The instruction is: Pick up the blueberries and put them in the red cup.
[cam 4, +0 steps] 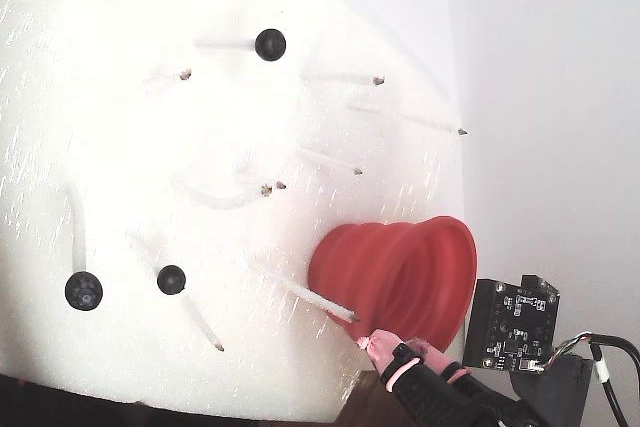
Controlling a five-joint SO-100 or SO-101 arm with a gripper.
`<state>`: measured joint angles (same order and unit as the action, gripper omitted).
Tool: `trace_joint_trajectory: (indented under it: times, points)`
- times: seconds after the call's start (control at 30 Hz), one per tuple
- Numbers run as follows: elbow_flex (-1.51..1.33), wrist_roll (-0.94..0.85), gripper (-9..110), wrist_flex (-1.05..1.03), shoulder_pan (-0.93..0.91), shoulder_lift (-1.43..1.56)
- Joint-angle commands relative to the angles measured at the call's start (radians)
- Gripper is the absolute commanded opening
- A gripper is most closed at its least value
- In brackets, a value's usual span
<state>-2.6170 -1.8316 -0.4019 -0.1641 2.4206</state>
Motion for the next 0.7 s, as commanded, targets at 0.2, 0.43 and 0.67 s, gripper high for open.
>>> trace_joint_trajectory:
  times: [0.2, 0.43, 0.67]
  points:
    - [0.005, 0.021, 17, -0.031, 0.061, 0.092]
    - [0.011, 0.049, 17, -0.029, 0.098, 0.043]
    - [-0.005, 0.054, 17, 0.012, 0.126, -0.009]
